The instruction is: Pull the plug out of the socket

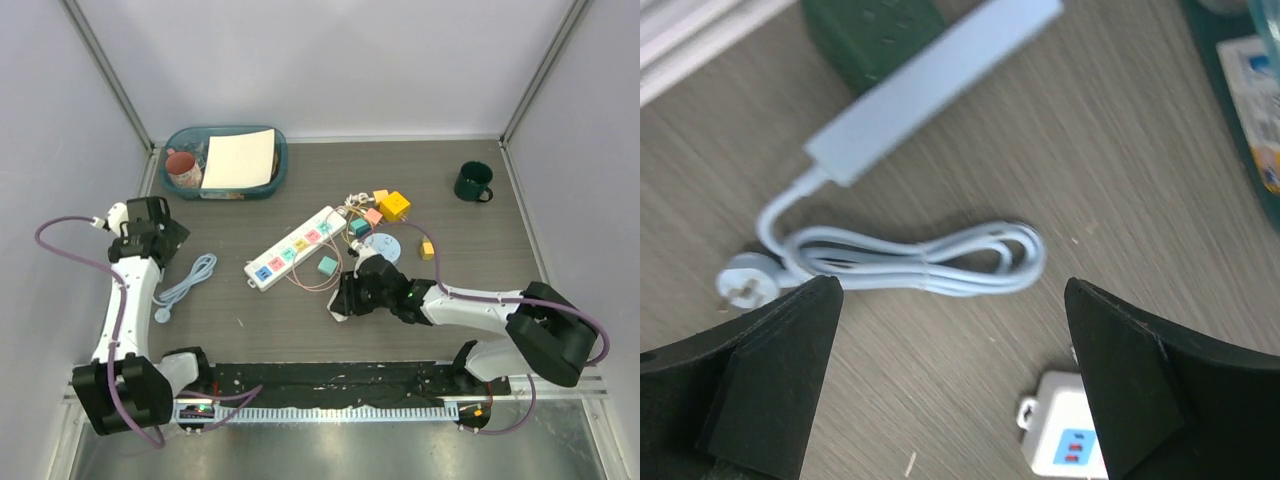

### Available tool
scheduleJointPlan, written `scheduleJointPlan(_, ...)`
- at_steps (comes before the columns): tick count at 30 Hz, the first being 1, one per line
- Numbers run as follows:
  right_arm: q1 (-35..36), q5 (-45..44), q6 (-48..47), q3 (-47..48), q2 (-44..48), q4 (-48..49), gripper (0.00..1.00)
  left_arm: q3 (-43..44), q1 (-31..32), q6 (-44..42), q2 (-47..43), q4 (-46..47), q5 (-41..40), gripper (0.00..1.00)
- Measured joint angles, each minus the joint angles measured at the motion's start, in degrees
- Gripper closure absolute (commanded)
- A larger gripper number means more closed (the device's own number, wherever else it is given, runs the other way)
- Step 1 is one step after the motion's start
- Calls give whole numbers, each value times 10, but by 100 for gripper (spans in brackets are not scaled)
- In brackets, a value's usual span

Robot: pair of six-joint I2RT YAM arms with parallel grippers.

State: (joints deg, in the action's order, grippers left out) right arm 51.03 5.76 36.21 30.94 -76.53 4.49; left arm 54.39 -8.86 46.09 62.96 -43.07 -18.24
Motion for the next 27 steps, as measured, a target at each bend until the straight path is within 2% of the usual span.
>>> scheduleJointPlan(2, 1, -9, 0, -7, 0, 3, 45, 0, -16, 3, 4, -6, -23, 0)
scheduleJointPlan(4, 2, -19, 1, -7, 0, 2, 37, -1, -37, 2, 12, -4, -42, 0)
scheduleJointPlan(8, 2, -47, -1, -3, 11, -11, 27, -10, -77, -4, 43, 7, -62, 0)
scheduleJointPlan(11, 2, -64, -3, 7, 31, -30, 24, -12, -94, -38, 78, 35, -44, 0)
scheduleJointPlan(15, 2, -83, -5, 29, 64, -51, 18, -17, -124, -85, 130, 87, 50, 0)
scheduleJointPlan(19, 2, -100, -10, 50, 108, -79, 16, -18, -146, -124, 160, 117, 104, 0)
scheduleJointPlan(23, 2, -112, -19, 75, 132, -106, 15, -20, -148, -157, 154, 128, 110, 0)
scheduleJointPlan(27, 2, -113, -26, 101, 132, -122, 15, -22, -148, -183, 141, 131, 76, 0)
